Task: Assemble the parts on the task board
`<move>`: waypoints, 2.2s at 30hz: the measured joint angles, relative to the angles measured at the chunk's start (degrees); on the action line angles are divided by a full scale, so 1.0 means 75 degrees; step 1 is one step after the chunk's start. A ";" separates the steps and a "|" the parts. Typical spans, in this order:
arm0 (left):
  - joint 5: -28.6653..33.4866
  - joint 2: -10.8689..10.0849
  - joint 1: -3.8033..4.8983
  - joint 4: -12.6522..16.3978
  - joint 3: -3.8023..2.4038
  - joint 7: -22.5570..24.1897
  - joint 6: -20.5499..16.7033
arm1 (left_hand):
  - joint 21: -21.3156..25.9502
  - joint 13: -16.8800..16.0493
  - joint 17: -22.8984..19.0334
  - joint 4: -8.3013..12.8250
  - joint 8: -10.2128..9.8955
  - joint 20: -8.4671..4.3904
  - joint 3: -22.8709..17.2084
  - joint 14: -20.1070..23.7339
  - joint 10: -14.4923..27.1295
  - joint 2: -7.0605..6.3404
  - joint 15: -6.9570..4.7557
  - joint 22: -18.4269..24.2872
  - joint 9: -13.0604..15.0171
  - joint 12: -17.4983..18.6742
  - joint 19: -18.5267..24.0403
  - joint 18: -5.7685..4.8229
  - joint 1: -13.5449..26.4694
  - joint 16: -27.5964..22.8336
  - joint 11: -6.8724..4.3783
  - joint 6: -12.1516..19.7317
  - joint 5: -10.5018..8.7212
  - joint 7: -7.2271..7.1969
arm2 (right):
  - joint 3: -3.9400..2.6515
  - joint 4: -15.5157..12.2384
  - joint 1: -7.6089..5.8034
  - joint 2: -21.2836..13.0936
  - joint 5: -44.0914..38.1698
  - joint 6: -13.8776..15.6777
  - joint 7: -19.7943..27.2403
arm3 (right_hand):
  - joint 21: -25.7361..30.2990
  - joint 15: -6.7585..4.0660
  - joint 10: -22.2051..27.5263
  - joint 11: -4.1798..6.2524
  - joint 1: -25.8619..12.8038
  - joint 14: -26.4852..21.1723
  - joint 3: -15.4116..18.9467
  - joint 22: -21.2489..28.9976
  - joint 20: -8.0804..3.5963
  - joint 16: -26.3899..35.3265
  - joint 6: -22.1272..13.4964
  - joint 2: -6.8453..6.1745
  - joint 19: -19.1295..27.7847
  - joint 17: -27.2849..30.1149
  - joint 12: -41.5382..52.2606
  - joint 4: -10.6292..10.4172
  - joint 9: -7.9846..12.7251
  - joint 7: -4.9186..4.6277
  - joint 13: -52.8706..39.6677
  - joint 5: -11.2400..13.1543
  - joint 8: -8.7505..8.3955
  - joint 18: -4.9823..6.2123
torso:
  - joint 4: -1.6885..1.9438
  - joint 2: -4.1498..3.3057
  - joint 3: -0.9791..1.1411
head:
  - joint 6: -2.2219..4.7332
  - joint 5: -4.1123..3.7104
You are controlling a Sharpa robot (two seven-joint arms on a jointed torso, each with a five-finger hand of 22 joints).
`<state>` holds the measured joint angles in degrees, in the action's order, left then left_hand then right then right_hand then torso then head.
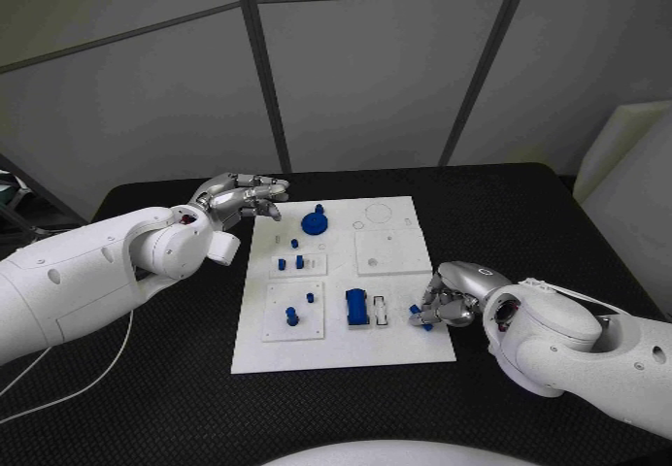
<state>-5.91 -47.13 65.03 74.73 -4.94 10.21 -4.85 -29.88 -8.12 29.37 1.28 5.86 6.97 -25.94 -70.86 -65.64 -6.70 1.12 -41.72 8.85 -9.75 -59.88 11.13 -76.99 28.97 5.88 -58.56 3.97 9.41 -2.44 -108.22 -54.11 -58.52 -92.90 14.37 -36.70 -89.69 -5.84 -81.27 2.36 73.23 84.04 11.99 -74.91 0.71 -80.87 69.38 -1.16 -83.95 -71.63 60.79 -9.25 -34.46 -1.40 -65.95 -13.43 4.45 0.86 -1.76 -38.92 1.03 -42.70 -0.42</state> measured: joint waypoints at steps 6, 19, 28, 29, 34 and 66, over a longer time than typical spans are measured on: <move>0.0000 -0.0007 0.0000 0.0001 0.0000 -0.0001 0.0000 | 0.0000 -0.0003 0.0000 0.0022 -0.0030 0.0024 0.0022 -0.0027 0.0000 0.0000 0.0027 0.0006 0.0003 0.0000 -0.0024 0.0000 0.0000 0.0000 0.0000 0.0000 0.0000 0.0000 | -0.0007 0.0008 0.0001 0.0063 -0.0132 -0.0037 -0.0021 | 0.0000 0.0000 0.0000 0.0000 0.0412 0.0000 -0.0070 0.0000 -0.0003 0.0000 0.0023 -0.0028 -0.0003 0.0019 -0.0047 0.0223 -0.0003 0.0000 0.0012 -0.0482 -0.0052 0.0000 | 0.0000 0.0001 0.0000 | -0.0004 0.0006; 0.0000 -0.0007 -0.0005 0.0004 -0.0001 -0.0002 -0.0001 | 0.0000 -0.0006 0.0000 0.0022 -0.0030 0.0028 0.0022 -0.0027 0.0000 0.0000 0.0027 0.0007 0.0007 0.0000 -0.0028 -0.0001 0.0000 0.0000 0.0000 0.0000 0.0000 0.0000 | 0.0021 -0.0128 0.0035 -0.0024 0.0413 0.0475 -0.0002 | 0.0000 -0.0053 -0.0013 0.0068 0.0824 0.0002 -0.0404 0.0000 -0.0059 0.0000 -0.0088 0.0130 -0.0001 -0.0027 -0.0097 0.0575 0.0054 0.0020 0.0012 -0.2366 -0.0128 0.0001 | -0.0009 0.0007 -0.0001 | 0.0018 0.0027; 0.0000 -0.0019 -0.0007 0.0011 -0.0001 -0.0003 -0.0003 | 0.0000 -0.0005 0.0000 0.0022 -0.0029 0.0028 0.0022 -0.0027 0.0024 0.0000 0.0027 0.0006 0.0006 0.0000 -0.0028 -0.0001 0.0000 0.0000 -0.0024 0.0000 0.0000 0.0000 | 0.0037 -0.0173 0.0056 0.0083 0.1431 0.1191 0.0151 | 0.0000 -0.0053 -0.0013 0.0067 0.0763 0.0001 -0.0402 0.0000 -0.0058 0.0000 -0.0103 0.0191 -0.0001 -0.0041 -0.0098 0.0540 0.0006 0.0023 0.0008 -0.2397 -0.0120 0.0001 | 0.0006 0.0005 -0.0005 | 0.0010 0.0058; 0.0000 -0.0020 -0.0007 0.0012 -0.0001 -0.0003 -0.0003 | 0.0000 -0.0005 0.0000 0.0022 -0.0029 0.0028 0.0022 -0.0027 0.0025 0.0000 0.0027 0.0006 0.0006 0.0000 -0.0028 -0.0001 0.0000 0.0000 -0.0025 0.0000 0.0000 0.0000 | 0.0037 -0.0177 0.0056 0.0106 0.1494 0.1262 0.0172 | 0.0000 -0.0053 -0.0013 0.0068 0.0764 0.0001 -0.0394 0.0001 -0.0058 0.0000 -0.0093 0.0193 -0.0001 -0.0041 -0.0098 0.0511 0.0006 0.0033 0.0003 -0.2397 -0.0120 0.0001 | 0.0005 0.0004 -0.0005 | 0.0010 0.0066; 0.0000 -0.0019 -0.0007 0.0017 -0.0001 -0.0004 -0.0004 | 0.0000 -0.0005 0.0000 0.0022 -0.0029 0.0028 0.0022 -0.0027 0.0026 0.0000 0.0027 0.0006 0.0006 0.0000 -0.0028 -0.0001 0.0000 0.0000 -0.0026 0.0000 0.0000 0.0000 | 0.0034 -0.0158 0.0055 0.0236 0.1762 0.1590 0.0273 | 0.0000 -0.0052 -0.0012 0.0067 0.0710 0.0001 -0.0371 0.0000 -0.0058 0.0000 -0.0080 0.0280 -0.0001 -0.0055 -0.0099 0.0448 0.0006 0.0046 -0.0009 -0.2397 -0.0123 0.0000 | 0.0005 0.0001 -0.0007 | 0.0010 0.0055; 0.0000 -0.0025 -0.0005 0.0050 -0.0001 -0.0007 -0.0005 | 0.0000 -0.0003 0.0000 0.0021 -0.0029 0.0028 0.0021 -0.0027 0.0026 0.0000 0.0027 0.0005 0.0010 0.0000 -0.0027 -0.0001 0.0000 0.0000 -0.0026 0.0000 0.0000 0.0000 | 0.0017 0.0460 0.0034 0.1136 0.2323 0.1441 0.0106 | 0.0000 -0.0114 -0.0143 0.0198 0.0045 -0.0003 -0.0034 0.0000 -0.0085 -0.0031 0.0273 0.0301 -0.0029 -0.0187 -0.0001 -0.0375 -0.0254 0.0190 -0.0162 -0.1828 0.0070 0.0000 | -0.0007 0.0001 -0.0003 | -0.0034 0.0117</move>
<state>-5.91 -47.31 64.99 75.11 -4.94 10.15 -4.88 -29.88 -8.14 29.37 1.44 5.64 7.18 -25.78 -71.06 -65.45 -6.70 1.32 -41.69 8.92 -9.75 -60.08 11.13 -76.99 28.97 5.68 -58.56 3.97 9.41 -2.31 -104.77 -53.85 -50.00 -75.48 25.18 -35.91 -89.69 -6.69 -82.35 3.85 73.57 84.02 11.74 -74.90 0.07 -81.10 71.42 1.10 -84.16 -73.04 60.79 -12.06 -36.36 0.02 -67.17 -27.14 4.97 0.86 -1.82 -38.92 1.01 -42.96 0.46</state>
